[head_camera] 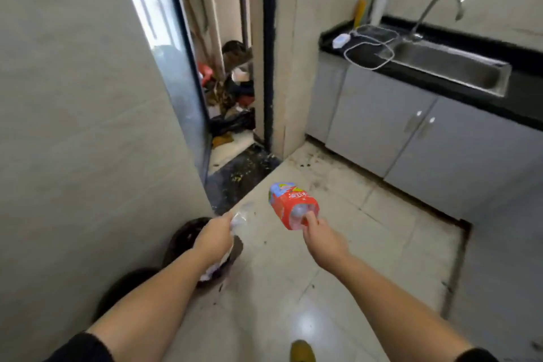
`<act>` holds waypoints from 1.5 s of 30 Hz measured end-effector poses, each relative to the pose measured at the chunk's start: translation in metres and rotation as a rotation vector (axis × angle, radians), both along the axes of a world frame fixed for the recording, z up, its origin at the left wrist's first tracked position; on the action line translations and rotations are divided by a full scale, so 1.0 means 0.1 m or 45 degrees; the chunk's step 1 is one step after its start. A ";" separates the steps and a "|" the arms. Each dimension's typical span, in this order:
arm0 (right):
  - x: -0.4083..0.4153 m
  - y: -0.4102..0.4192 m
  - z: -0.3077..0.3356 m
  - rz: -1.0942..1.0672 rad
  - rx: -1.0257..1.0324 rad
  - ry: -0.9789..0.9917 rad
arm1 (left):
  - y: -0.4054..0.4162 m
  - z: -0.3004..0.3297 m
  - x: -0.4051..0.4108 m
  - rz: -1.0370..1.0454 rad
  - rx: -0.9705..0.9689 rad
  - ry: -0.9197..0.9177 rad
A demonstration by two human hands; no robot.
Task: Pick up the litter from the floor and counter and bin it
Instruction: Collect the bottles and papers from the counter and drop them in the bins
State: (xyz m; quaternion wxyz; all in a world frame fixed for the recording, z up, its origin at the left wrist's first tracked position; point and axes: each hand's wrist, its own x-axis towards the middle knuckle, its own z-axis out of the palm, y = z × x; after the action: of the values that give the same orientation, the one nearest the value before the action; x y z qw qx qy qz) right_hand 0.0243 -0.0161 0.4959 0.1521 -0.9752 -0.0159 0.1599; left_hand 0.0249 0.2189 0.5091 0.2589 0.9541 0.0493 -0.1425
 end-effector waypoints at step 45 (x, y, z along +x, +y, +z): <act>0.61 4.13 -4.14 1.548 0.067 0.375 | 2.39 -4.95 -1.43 0.485 0.105 1.054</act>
State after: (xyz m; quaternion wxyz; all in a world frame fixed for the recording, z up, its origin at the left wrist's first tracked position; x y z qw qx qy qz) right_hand 0.0851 0.3971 0.0818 0.0584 -0.7554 -0.5508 0.3502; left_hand -0.1183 0.4584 0.0144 0.2009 0.8002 0.3288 -0.4596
